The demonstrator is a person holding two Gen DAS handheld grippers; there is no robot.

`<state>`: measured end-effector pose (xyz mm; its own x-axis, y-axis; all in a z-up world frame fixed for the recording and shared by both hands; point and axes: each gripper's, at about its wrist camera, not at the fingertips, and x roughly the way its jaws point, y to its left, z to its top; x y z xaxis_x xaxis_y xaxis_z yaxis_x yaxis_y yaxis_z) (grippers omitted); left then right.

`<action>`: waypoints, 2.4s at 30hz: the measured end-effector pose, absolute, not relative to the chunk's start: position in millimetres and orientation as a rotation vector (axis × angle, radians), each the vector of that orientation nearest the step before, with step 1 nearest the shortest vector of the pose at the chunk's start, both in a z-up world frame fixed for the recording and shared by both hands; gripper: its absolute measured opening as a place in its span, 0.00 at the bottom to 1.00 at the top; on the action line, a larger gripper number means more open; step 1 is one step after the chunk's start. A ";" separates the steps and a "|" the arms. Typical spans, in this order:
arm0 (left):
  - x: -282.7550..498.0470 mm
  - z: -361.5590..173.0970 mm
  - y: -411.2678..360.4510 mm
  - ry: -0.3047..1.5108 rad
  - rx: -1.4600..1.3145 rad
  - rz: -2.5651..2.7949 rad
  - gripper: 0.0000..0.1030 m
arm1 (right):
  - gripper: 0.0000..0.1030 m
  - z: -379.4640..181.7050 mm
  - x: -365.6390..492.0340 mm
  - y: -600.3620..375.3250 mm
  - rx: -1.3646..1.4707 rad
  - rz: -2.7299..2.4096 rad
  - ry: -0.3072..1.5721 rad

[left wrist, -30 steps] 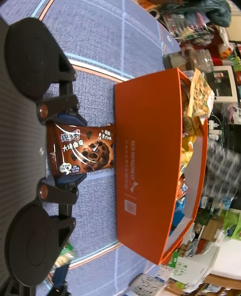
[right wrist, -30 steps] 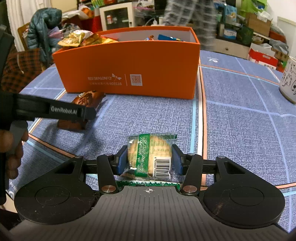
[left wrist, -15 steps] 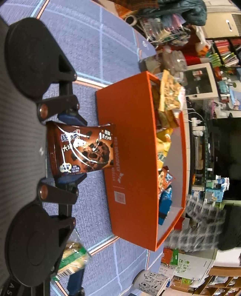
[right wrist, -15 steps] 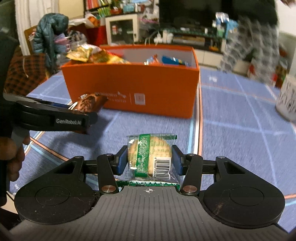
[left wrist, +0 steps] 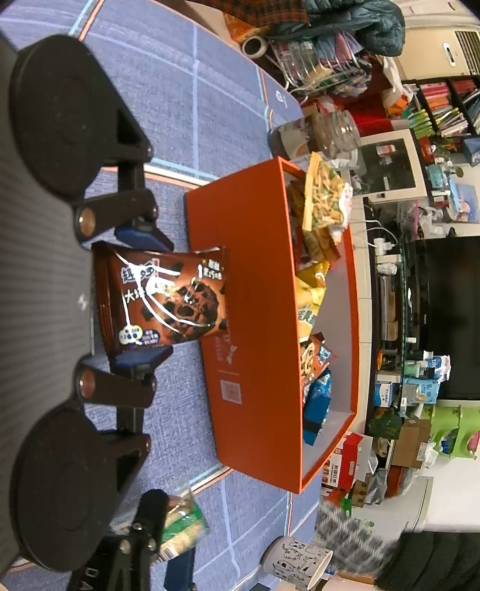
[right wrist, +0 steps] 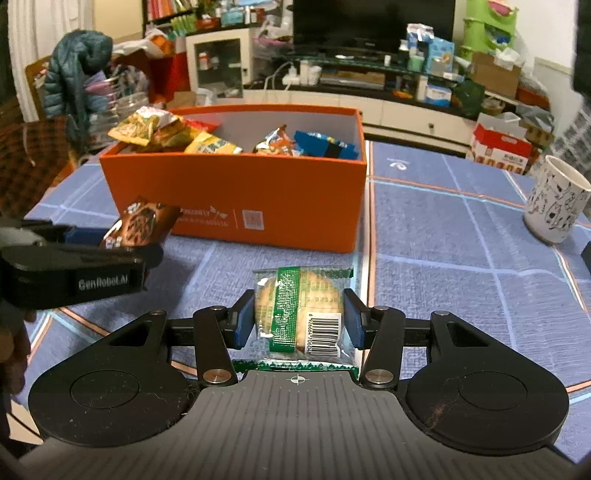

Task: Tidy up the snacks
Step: 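Carry both packets over the orange box and release them inside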

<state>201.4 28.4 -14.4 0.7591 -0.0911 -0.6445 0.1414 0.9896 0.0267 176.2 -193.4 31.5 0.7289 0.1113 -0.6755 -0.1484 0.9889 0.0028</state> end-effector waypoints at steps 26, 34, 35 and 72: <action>178.2 -2.1 49.5 0.688 0.093 -0.081 0.49 | 0.35 55.2 165.9 -152.2 -0.100 0.184 0.719; 178.6 8.9 56.2 0.657 0.070 -0.074 0.49 | 0.35 59.5 167.3 -155.1 -0.088 0.186 0.710; 178.0 12.0 57.1 0.646 0.071 -0.070 0.49 | 0.35 62.2 166.5 -155.1 -0.087 0.187 0.702; 319.8 60.5 27.8 0.583 0.088 -0.019 0.49 | 0.35 116.7 328.8 -180.6 0.075 0.201 0.563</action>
